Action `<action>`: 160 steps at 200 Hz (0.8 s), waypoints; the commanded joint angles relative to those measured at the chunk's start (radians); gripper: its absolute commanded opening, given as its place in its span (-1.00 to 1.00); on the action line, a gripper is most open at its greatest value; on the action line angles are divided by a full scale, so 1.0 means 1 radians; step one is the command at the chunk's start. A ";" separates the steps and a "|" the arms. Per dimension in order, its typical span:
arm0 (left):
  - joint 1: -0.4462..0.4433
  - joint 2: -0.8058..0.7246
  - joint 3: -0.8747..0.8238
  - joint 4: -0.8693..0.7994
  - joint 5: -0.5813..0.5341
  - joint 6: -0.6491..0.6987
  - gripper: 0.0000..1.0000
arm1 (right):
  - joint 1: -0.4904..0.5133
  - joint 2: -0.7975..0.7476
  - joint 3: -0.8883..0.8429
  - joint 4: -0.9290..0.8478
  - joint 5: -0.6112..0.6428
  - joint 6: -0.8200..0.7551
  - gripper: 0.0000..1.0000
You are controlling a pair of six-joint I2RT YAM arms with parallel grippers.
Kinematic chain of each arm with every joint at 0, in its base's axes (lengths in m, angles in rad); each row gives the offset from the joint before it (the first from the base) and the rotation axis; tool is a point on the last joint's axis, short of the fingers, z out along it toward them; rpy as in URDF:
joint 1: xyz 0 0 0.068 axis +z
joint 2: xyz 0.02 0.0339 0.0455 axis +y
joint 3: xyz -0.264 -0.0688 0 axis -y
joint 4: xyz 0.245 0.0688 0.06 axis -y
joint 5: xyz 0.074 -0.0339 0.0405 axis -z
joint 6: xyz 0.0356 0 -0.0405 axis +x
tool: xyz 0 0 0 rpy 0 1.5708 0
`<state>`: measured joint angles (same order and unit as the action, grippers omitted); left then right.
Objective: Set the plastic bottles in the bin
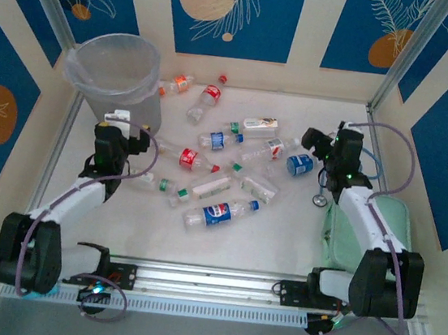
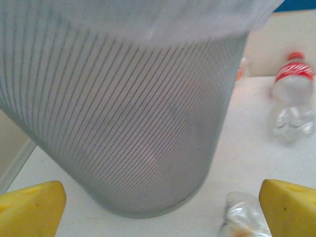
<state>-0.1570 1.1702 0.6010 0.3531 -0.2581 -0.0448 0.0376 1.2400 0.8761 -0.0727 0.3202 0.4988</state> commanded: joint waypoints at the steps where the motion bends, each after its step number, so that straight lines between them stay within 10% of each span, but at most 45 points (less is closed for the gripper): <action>1: -0.038 -0.054 0.092 -0.310 0.081 -0.087 1.00 | 0.005 0.020 0.020 -0.301 -0.064 0.280 0.91; 160: -0.157 -0.198 0.293 -0.706 0.279 -0.175 1.00 | 0.006 0.511 0.179 -0.174 -0.229 0.528 0.64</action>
<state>-0.3092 1.0027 0.8440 -0.3084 -0.0002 -0.2123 0.0448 1.7485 1.0309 -0.2573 0.1219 1.0252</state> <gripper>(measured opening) 0.998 0.860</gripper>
